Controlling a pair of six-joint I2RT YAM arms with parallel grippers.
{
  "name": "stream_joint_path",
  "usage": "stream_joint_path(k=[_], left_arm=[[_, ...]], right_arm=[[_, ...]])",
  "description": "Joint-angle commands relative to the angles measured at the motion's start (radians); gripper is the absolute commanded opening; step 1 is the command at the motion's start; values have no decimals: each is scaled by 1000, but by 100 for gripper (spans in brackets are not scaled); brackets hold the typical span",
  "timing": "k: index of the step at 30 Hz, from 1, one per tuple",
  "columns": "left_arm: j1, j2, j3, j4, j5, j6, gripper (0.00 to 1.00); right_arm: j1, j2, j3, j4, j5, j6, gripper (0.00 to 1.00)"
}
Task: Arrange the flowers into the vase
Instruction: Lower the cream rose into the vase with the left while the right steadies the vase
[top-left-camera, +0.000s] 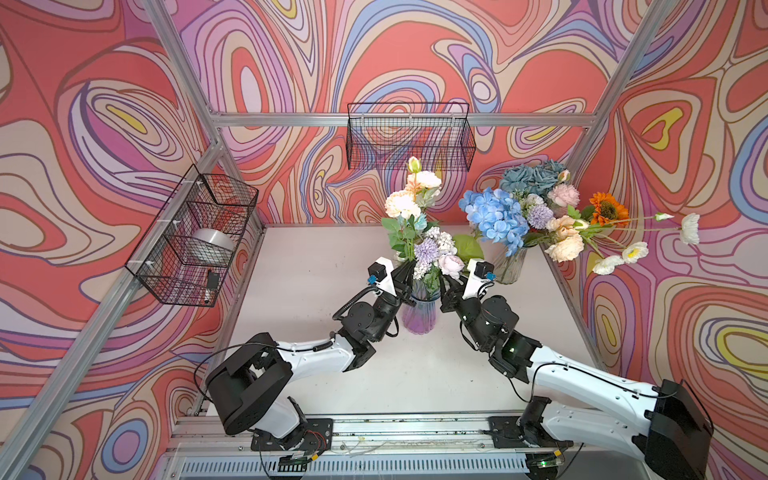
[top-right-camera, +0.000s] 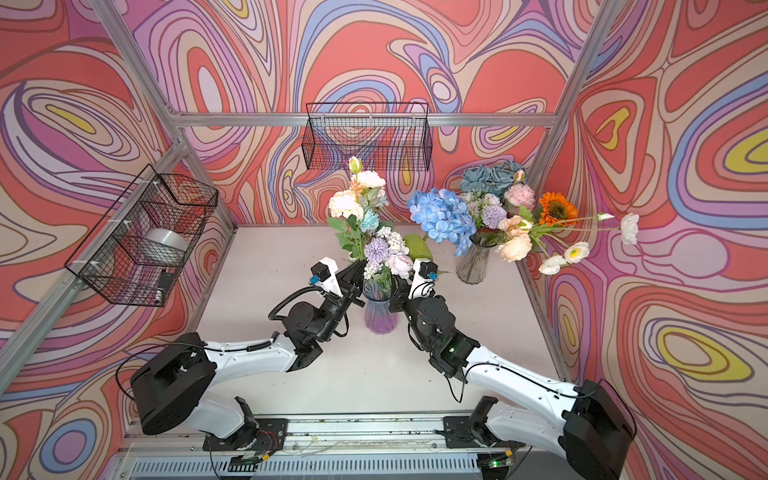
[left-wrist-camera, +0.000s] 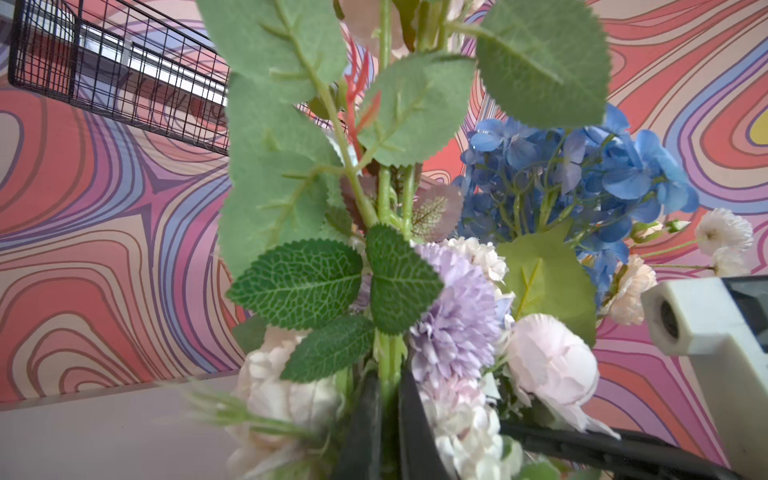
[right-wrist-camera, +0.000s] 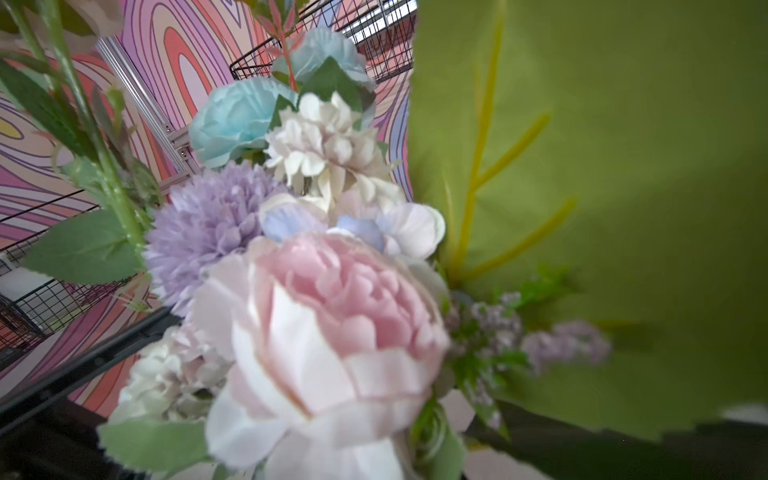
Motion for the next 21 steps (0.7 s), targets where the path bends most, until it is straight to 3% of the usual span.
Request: stream_joint_path(k=[1, 7, 12, 15, 21], left_arm=[[-4, -16, -17, 57, -21, -14, 23], [-5, -81, -45, 50, -5, -42, 52], [-5, -151, -100, 31, -2, -110, 58], [-4, -201, -119, -24, -12, -133, 56], [-4, -251, -117, -47, -45, -101, 25]], right_arm=[[3, -11, -7, -4, 33, 6, 27], [2, -15, -6, -8, 29, -1, 27], [2, -14, -6, -6, 26, -3, 27], [3, -11, -7, -6, 25, -3, 27], [3, -5, -2, -3, 12, 0, 27]])
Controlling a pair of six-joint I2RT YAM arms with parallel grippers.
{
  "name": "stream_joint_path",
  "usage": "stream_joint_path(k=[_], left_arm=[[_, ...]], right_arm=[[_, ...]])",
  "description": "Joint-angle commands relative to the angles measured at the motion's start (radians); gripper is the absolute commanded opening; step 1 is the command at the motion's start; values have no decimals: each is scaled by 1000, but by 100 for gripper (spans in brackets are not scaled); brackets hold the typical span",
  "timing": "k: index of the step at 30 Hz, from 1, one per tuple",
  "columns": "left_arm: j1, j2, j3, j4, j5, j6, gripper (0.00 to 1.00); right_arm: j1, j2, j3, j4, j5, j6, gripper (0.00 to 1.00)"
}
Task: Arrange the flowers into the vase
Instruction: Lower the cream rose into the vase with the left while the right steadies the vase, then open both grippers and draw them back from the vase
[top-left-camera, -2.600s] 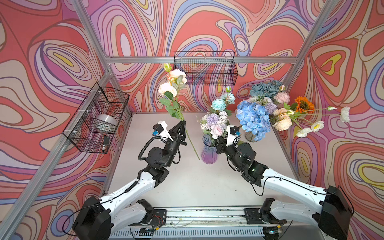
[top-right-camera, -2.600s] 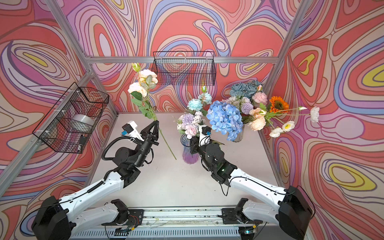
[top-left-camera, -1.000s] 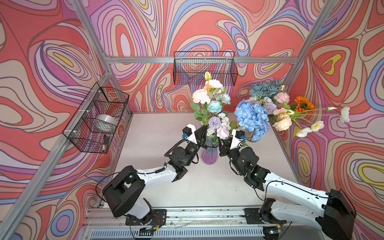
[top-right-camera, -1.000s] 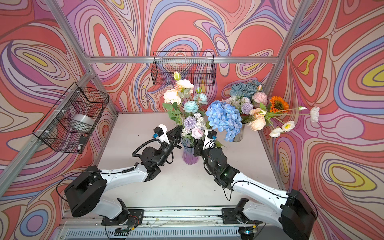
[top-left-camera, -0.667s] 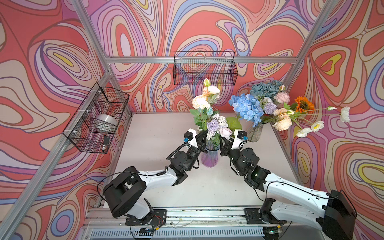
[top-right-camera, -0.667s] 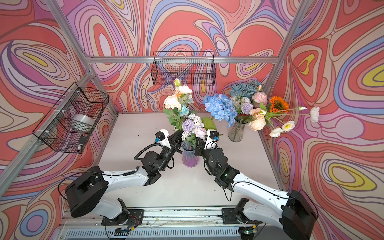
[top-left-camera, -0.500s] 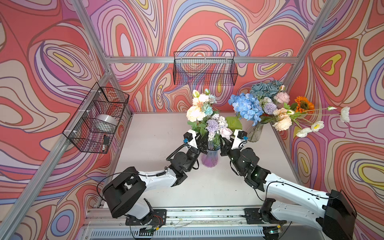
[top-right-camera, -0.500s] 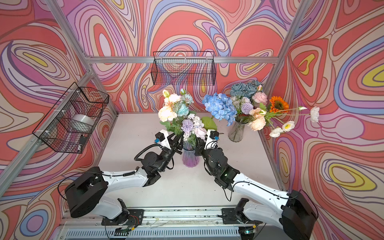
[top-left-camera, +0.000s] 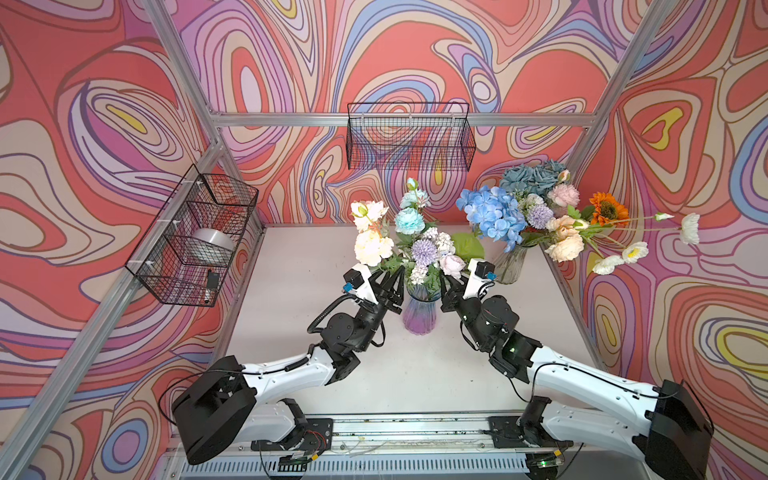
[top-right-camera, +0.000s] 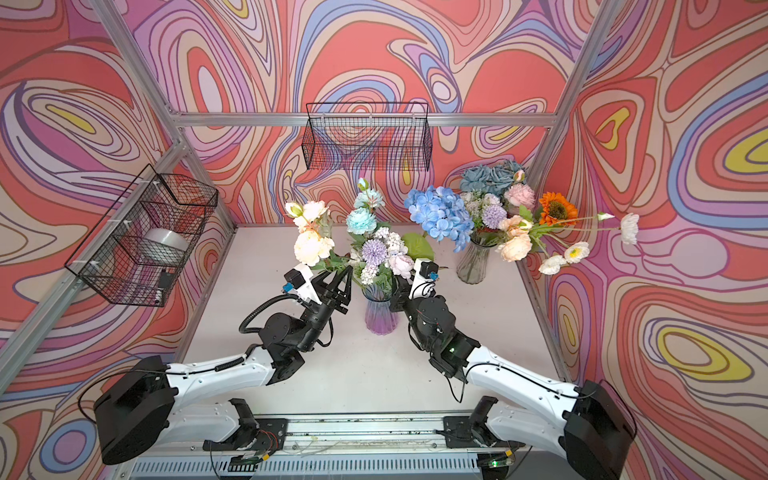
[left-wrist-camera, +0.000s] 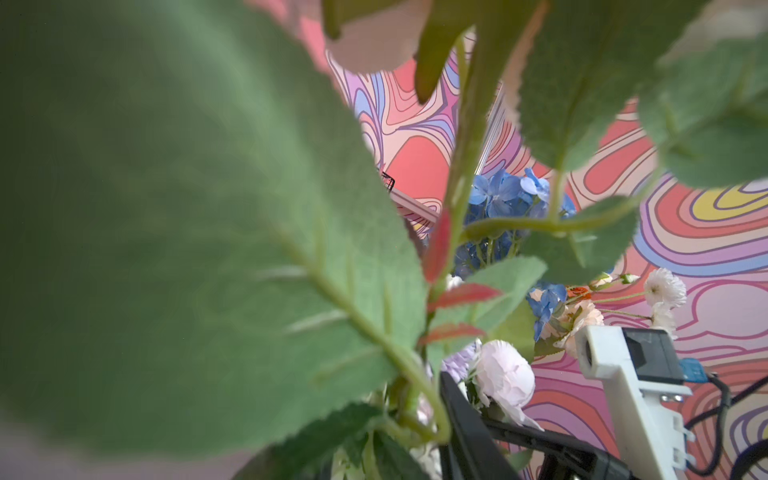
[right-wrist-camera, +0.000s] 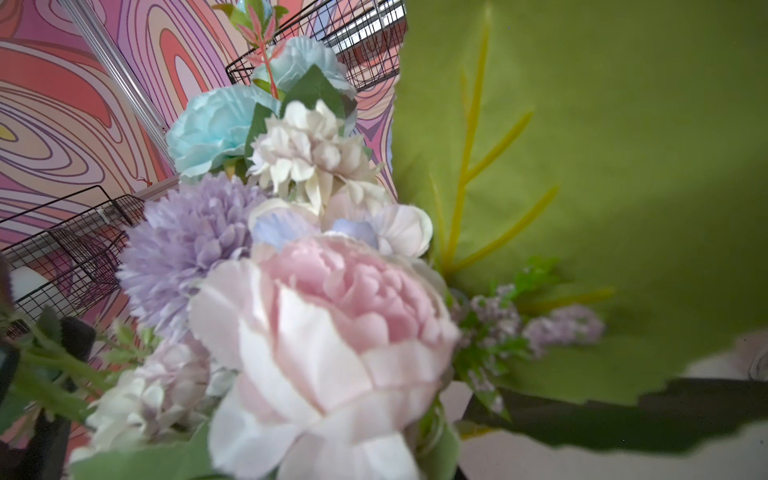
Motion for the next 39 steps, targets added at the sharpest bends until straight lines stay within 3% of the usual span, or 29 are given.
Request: stream_joint_path(k=[1, 4, 9, 13, 18, 21, 25, 33, 35, 39], left_arm=[[-3, -25, 3, 7, -16, 4, 18], [-3, -25, 14, -15, 9, -12, 6], [-4, 14, 12, -66, 87, -59, 2], [-20, 53, -14, -72, 99, -76, 1], [-78, 108, -14, -111, 54, 16, 5], [-79, 124, -14, -107, 54, 7, 18], [-82, 89, -9, -153, 51, 13, 42], [-81, -69, 0, -420, 54, -14, 90], [-81, -117, -2, -513, 52, -23, 96], [-82, -205, -12, -681, 36, -45, 99]], right_arm=[[2, -3, -2, -1, 4, -2, 27], [2, -4, -2, -10, 3, -1, 27], [3, -6, -8, -18, 7, -1, 27], [3, -6, -7, -22, 7, -3, 27], [3, -3, -8, -25, 7, -4, 28], [3, -6, -3, -45, -3, -3, 30], [2, -26, -6, -81, -37, 2, 35], [3, -116, -14, -223, -119, 11, 63], [3, -147, -13, -267, -123, 16, 69], [2, -203, -6, -381, -128, 25, 82]])
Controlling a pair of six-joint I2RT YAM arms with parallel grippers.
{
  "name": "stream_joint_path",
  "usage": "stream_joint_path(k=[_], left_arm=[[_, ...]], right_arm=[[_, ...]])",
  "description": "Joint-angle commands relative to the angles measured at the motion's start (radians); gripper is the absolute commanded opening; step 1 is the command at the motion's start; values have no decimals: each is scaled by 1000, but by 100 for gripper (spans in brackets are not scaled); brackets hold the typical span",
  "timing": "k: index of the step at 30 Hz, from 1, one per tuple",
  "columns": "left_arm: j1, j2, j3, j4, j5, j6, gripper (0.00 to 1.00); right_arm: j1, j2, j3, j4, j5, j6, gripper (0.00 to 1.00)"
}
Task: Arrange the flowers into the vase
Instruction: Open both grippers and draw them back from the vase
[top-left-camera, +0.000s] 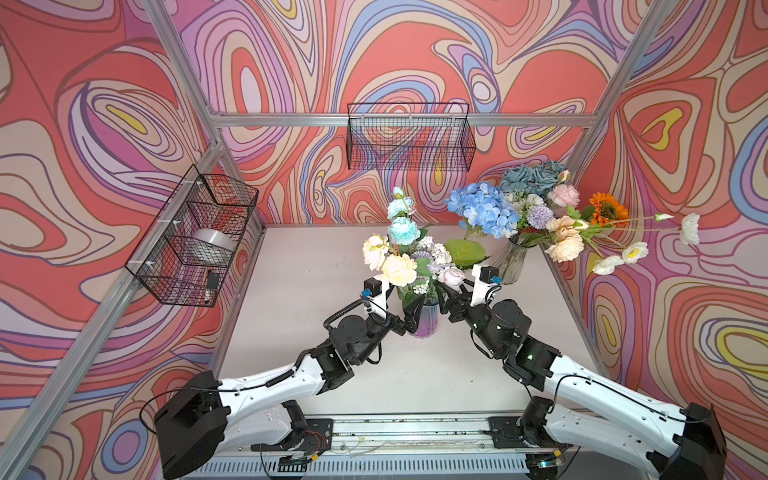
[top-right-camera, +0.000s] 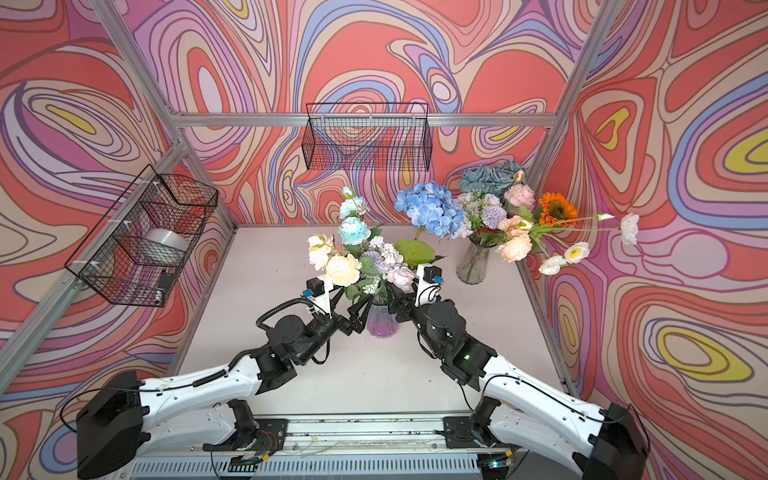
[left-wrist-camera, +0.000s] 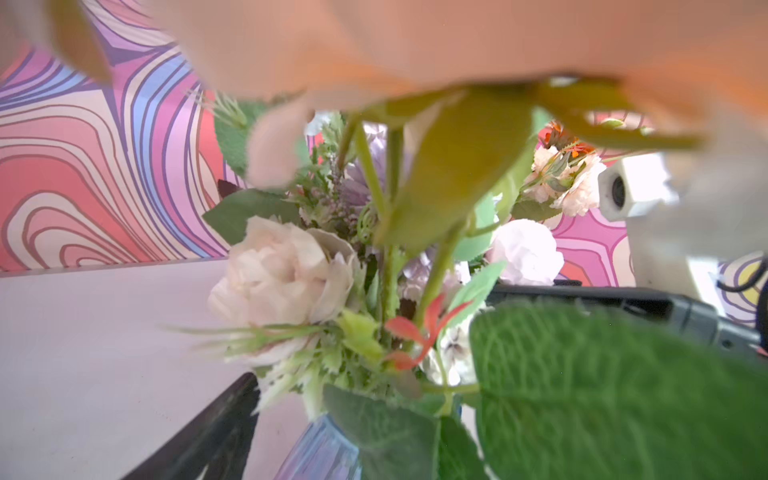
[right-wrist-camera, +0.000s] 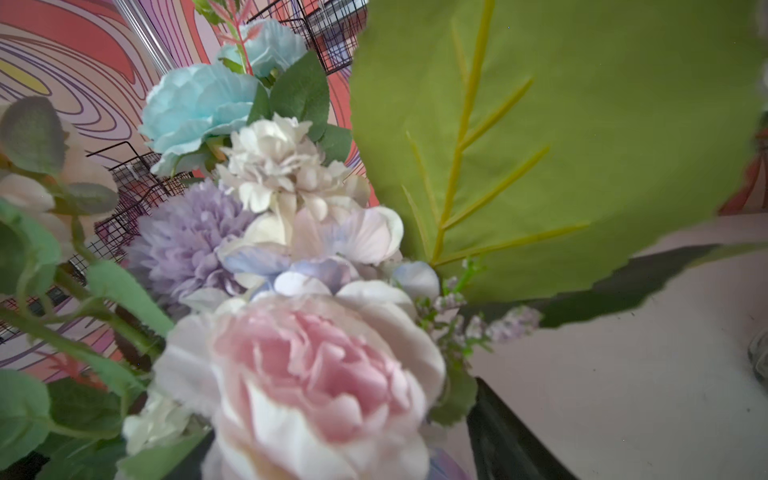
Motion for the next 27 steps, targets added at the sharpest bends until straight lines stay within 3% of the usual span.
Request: stream_joint_path(k=[1, 5, 11, 19, 27], left_arm=[[-1, -68, -10, -205, -22, -34, 99], [-2, -120, -69, -271, -63, -88, 99], [-2, -157, -141, -288, -159, -201, 98], [5, -95, -156, -276, -295, -252, 100], [58, 7, -171, -96, -318, -297, 100]], right_arm=[[3, -44, -4, -145, -28, 14, 84], [3, -81, 4, -270, -81, 35, 98], [3, -79, -28, -311, -147, 39, 98], [6, 96, -93, -29, -228, -79, 98], [11, 242, -177, 339, -130, -228, 98]])
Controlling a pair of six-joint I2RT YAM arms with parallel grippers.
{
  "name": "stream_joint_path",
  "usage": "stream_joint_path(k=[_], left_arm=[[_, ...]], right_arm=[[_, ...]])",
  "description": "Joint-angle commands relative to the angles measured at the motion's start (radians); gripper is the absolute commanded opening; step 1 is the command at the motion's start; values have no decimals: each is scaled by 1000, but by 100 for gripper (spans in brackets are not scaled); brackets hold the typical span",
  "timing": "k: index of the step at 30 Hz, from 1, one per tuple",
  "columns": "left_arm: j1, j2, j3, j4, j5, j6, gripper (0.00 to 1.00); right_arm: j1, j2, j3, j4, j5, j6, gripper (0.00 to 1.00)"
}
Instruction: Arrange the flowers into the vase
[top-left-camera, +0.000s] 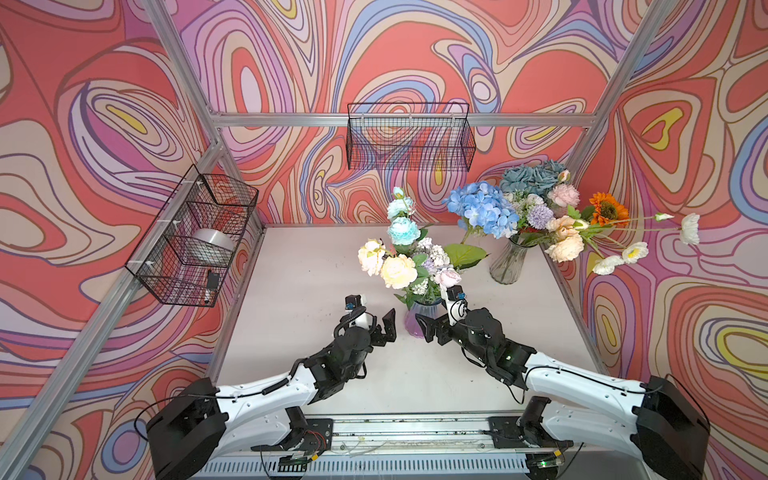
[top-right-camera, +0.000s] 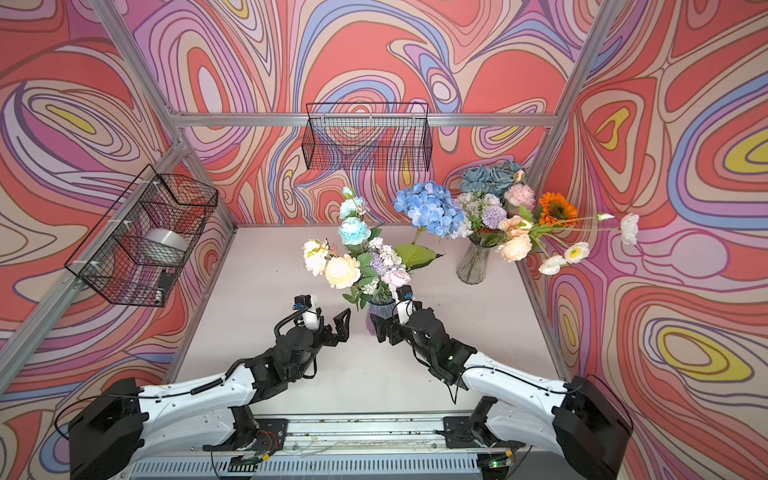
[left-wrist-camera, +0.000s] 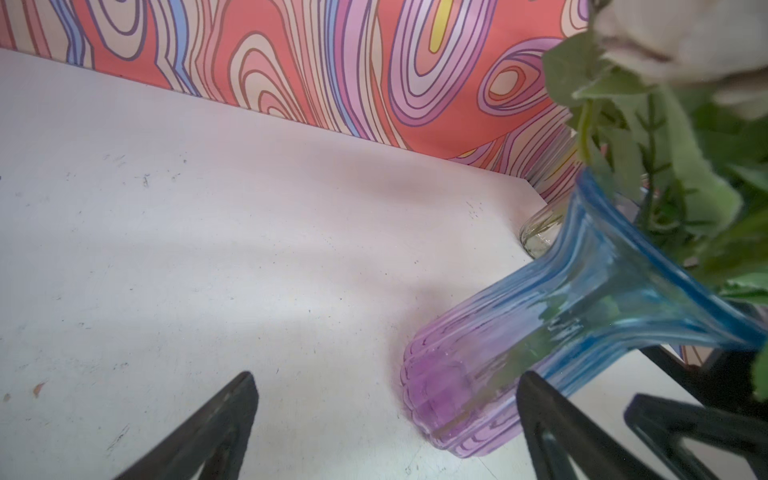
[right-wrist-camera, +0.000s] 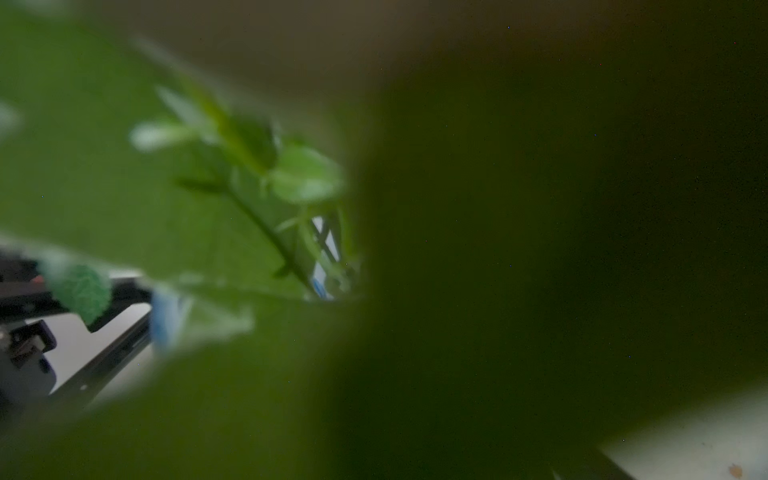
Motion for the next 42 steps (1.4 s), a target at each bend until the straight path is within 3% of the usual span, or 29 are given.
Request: stream_joint_path(k=[1, 10, 17, 22, 24, 27, 34, 42], left_arm=[[30, 23, -15, 120, -29, -41, 100], [115, 4, -39, 136, -6, -59, 100], [153, -50, -91, 131, -29, -93, 100], [154, -96, -101, 105, -40, -66, 100], [154, -112, -110, 104, -46, -58, 100], [154, -141, -119, 96, -52, -45, 100], [156, -177, -135, 82, -85, -19, 100], [162, -211, -154, 44, -125, -33, 100]], right_arm=[[4, 50, -39, 248, 70, -96, 98], [4, 317, -44, 641, 162, -190, 98], [4, 508, 52, 727, 163, -199, 94], [4, 651, 125, 827, 191, -234, 76], [2, 708, 148, 878, 202, -244, 61], [2, 771, 169, 953, 218, -262, 51], [-2, 904, 260, 1064, 226, -293, 39], [-90, 1056, 479, 1038, 121, -221, 39]])
